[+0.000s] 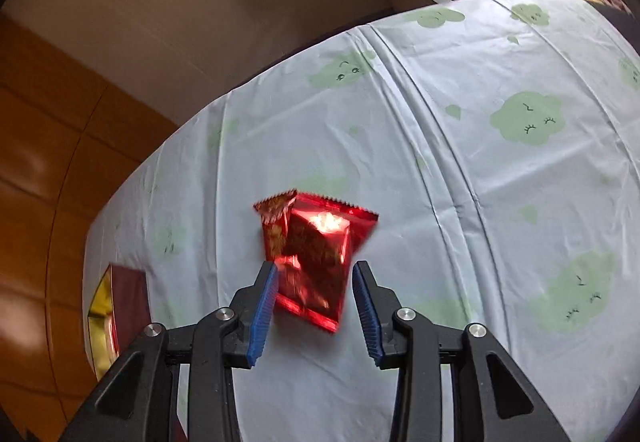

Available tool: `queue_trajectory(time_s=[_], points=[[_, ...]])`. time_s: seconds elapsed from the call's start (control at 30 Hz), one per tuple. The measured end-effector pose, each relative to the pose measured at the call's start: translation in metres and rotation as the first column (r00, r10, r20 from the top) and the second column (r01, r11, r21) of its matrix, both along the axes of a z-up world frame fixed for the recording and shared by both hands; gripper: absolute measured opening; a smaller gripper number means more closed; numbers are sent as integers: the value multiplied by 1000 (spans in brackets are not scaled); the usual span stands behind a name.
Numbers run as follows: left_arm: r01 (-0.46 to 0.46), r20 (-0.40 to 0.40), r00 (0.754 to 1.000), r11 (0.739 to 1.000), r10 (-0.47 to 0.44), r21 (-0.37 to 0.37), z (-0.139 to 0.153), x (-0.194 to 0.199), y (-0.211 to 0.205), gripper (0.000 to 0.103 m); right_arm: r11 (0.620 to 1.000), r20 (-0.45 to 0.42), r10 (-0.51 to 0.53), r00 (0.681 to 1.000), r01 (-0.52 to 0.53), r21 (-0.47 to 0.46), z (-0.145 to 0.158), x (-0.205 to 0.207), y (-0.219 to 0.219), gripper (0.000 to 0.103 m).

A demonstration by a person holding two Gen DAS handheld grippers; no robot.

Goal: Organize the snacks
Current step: 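Move the right tool to the red foil candy and close on it, then grasp the red gold-printed candy bar with the left tool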

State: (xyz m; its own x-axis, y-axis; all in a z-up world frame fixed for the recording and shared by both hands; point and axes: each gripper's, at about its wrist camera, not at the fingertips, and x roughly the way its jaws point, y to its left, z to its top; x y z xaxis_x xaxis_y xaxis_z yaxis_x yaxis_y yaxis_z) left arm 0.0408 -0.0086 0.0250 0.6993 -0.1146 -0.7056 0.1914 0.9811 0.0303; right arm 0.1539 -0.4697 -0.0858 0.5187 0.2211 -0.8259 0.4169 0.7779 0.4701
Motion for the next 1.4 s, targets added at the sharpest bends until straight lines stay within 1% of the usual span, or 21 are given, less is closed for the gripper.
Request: queue_trajectory(time_s=[0.1,0.2,0.3,0.4,0.47,0.57,0.6,0.63,0.73,0.77,0.83,0.9,0.97,1.03,1.17,1.27,1.3,1.37,1.4], points=[[6,-1,1000,1000,-6,-2,2,1,-2,64,999,-19,-40,999,40,16,-6,14,-2,41],[7,-1,1000,1000,-7,-12,2,2,-3,64,999,-21,-49,999,49,9,-7,26,-2,42],[11,-13,1000,1000,-11,-9,-1,5,-5,64,1000,-33,-28,999,28,-9,-6,32,-4,42],[23,-23,999,1000,-23,-7,-3,6,-9,64,999,-35,21,999,-22,-42,-5,38,-2,42],[32,-25,999,999,-32,-8,-3,6,-12,64,997,-40,41,998,-44,-57,-5,35,-6,42],[50,-18,999,999,-50,-7,-1,4,-17,64,995,-78,53,996,-59,-77,-13,22,-20,41],[57,-13,998,998,-57,-3,1,4,-19,64,996,-77,54,996,-59,-71,-14,15,-27,38],[62,-10,998,998,-62,-1,2,4,-21,64,996,-77,53,996,-58,-69,-15,10,-32,37],[73,-11,997,997,-73,3,2,4,-26,66,994,-99,43,994,-53,-94,-14,-1,-44,39],[77,-13,997,997,-77,3,2,4,-28,66,994,-103,41,994,-51,-94,-13,-3,-47,41],[89,-14,996,996,-89,2,2,4,-33,66,993,-91,38,995,-47,-107,-11,-3,-48,43],[102,-12,995,995,-102,5,2,1,-39,66,990,-67,49,997,-57,-127,-7,-2,-43,48],[117,-15,993,993,-117,8,2,-1,-44,66,983,-47,85,995,-91,-157,-1,6,-34,57],[128,-15,992,992,-128,14,2,-4,-48,66,970,-38,139,990,-143,-194,3,14,-21,59],[129,-18,991,991,-129,21,3,-5,-50,66,916,-85,224,971,-239,-322,5,33,5,60],[125,-24,992,992,-124,26,1,-4,-49,66,881,-136,278,951,-309,-358,-2,44,17,60],[123,-24,992,992,-123,26,2,-4,-49,66,870,-146,286,947,-321,-374,-5,46,20,59],[125,-26,992,992,-124,28,1,-3,-50,66,864,-152,296,943,-332,-379,-8,48,21,40],[126,-27,992,992,-125,30,1,-3,-50,66,866,-144,300,943,-332,-374,-8,46,20,40]])
